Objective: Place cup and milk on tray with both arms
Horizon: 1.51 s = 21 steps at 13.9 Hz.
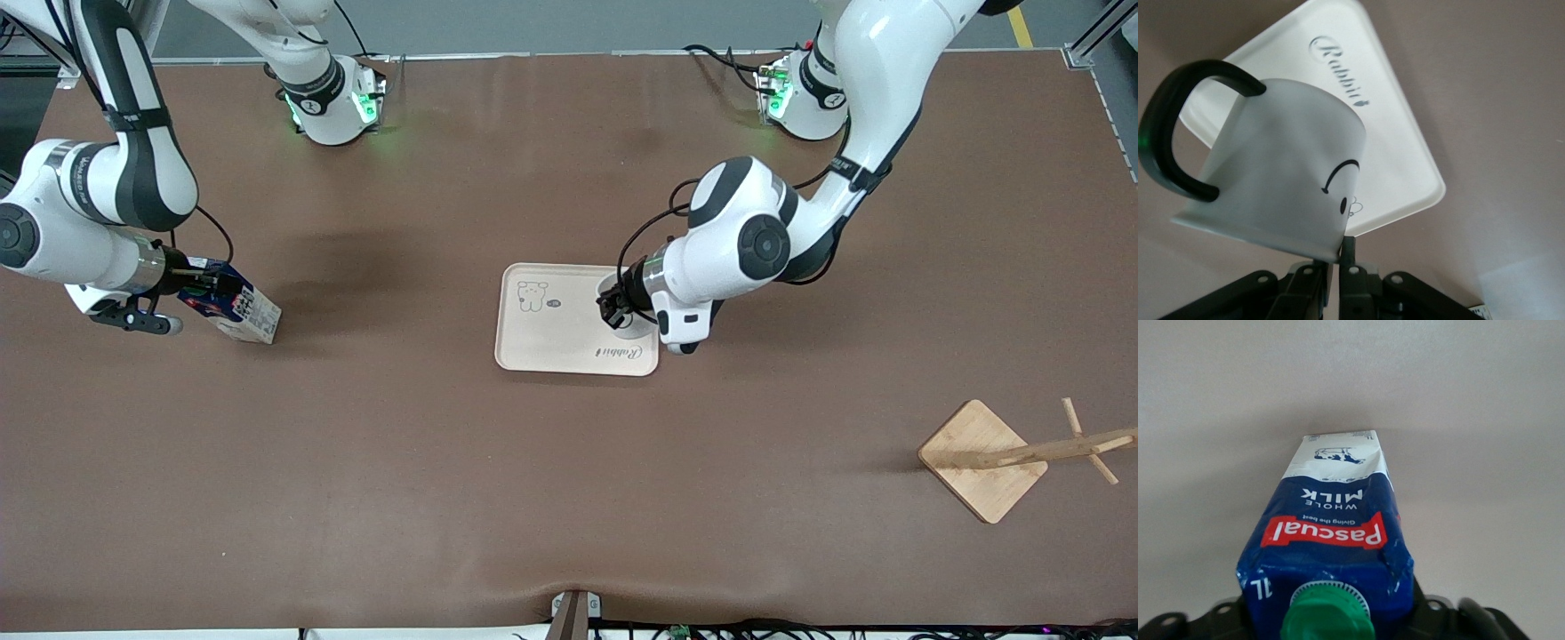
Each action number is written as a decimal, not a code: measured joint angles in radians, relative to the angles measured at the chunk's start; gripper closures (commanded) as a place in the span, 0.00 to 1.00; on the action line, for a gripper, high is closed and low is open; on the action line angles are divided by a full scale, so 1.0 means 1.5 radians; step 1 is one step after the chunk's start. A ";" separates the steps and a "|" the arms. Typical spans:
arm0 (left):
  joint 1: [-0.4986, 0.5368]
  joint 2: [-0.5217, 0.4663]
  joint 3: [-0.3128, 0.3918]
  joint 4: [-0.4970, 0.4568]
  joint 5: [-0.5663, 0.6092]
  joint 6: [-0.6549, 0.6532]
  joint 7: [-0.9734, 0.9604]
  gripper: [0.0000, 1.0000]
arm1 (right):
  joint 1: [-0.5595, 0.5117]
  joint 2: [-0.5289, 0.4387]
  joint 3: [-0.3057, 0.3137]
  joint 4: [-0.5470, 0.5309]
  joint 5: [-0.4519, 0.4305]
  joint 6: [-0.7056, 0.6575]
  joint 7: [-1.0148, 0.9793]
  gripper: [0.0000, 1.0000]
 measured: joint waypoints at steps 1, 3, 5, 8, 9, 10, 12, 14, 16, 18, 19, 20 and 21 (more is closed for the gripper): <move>-0.001 0.018 0.000 0.000 -0.006 -0.001 -0.006 1.00 | 0.000 0.000 0.000 0.000 0.000 0.000 0.000 0.84; -0.007 0.052 0.000 0.001 -0.009 -0.001 -0.010 1.00 | 0.000 0.000 0.000 0.003 0.000 -0.005 0.000 0.85; -0.013 0.076 0.000 0.003 -0.026 -0.005 -0.011 1.00 | 0.000 0.000 0.000 0.022 0.000 -0.039 0.000 0.84; -0.013 0.091 0.001 0.007 -0.051 -0.015 -0.011 1.00 | 0.001 0.000 0.002 0.080 0.000 -0.112 0.000 0.77; -0.013 0.093 0.001 0.008 -0.056 -0.016 -0.011 1.00 | 0.002 0.000 0.003 0.103 0.000 -0.143 0.000 0.77; -0.012 0.094 0.001 0.008 -0.060 -0.018 -0.011 1.00 | 0.004 0.001 0.004 0.130 0.000 -0.181 0.000 0.77; -0.010 0.098 0.002 0.008 -0.063 -0.020 -0.011 1.00 | 0.015 0.009 0.006 0.194 0.000 -0.255 0.000 0.77; -0.009 0.105 0.003 0.008 -0.063 -0.020 -0.011 1.00 | 0.037 0.020 0.007 0.261 0.001 -0.302 0.000 0.77; -0.008 0.111 0.003 0.008 -0.063 -0.020 -0.011 0.46 | 0.068 0.030 0.008 0.316 0.001 -0.331 0.011 0.77; -0.008 0.115 0.004 0.009 -0.063 -0.020 -0.011 0.00 | 0.106 0.036 0.010 0.355 0.001 -0.360 0.059 0.71; -0.008 0.115 0.003 0.010 -0.063 -0.021 -0.011 0.00 | 0.127 0.038 0.011 0.369 0.002 -0.370 0.085 0.70; -0.008 0.115 0.003 0.013 -0.063 -0.021 -0.011 0.00 | 0.150 0.039 0.012 0.377 0.003 -0.375 0.108 0.70; -0.008 0.115 0.003 0.020 -0.063 -0.027 -0.011 0.00 | 0.172 0.039 0.012 0.381 0.008 -0.377 0.130 0.70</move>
